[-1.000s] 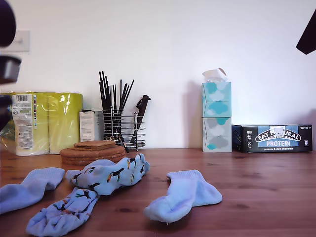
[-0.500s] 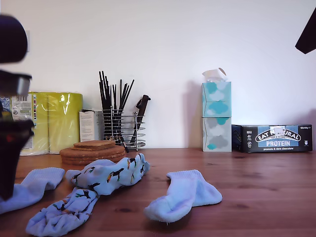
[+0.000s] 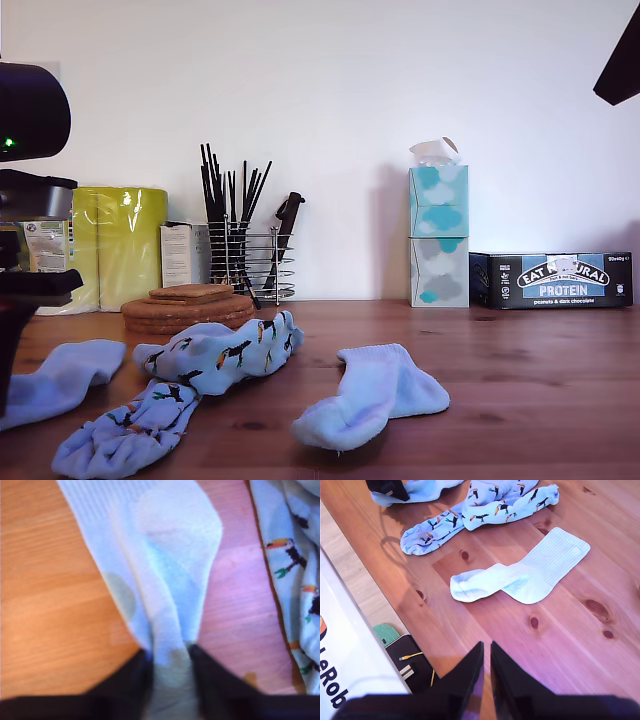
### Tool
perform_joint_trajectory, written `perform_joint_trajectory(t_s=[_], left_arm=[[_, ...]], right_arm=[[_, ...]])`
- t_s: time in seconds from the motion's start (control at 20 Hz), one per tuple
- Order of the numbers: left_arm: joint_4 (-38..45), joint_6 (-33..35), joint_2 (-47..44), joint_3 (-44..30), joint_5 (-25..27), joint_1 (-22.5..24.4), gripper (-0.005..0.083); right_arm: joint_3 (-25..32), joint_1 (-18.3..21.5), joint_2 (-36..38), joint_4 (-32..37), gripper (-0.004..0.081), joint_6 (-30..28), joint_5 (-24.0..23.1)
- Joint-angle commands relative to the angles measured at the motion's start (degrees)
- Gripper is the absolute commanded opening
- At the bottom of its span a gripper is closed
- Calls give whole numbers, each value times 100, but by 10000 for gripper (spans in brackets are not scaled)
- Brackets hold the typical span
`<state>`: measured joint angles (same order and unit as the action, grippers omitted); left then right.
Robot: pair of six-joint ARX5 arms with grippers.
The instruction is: Pair up the socks based on colour and pattern, by placing each sock on top of its pair
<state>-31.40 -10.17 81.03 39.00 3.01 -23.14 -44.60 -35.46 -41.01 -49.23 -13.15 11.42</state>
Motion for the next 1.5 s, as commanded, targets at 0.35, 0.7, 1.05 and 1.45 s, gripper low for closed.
perform_joint_trajectory(t_s=[0.35, 0.7, 1.05, 1.45], left_arm=[[-4, -402, -763, 1491, -507, -494, -24], [1250, -494, -407, 2234, -894, -1060, -24], [2015, -789, 977, 2439, -966, -1666, -24], [1241, -946, 1945, 2704, -1609, -2282, -24]], right_arm=[[-11, -24, 4, -96, -13, 31, 2], [-11, -24, 7, -142, -13, 33, 4], [-11, -24, 90, -337, -13, 77, 7], [-11, -24, 160, -387, -13, 74, 0]])
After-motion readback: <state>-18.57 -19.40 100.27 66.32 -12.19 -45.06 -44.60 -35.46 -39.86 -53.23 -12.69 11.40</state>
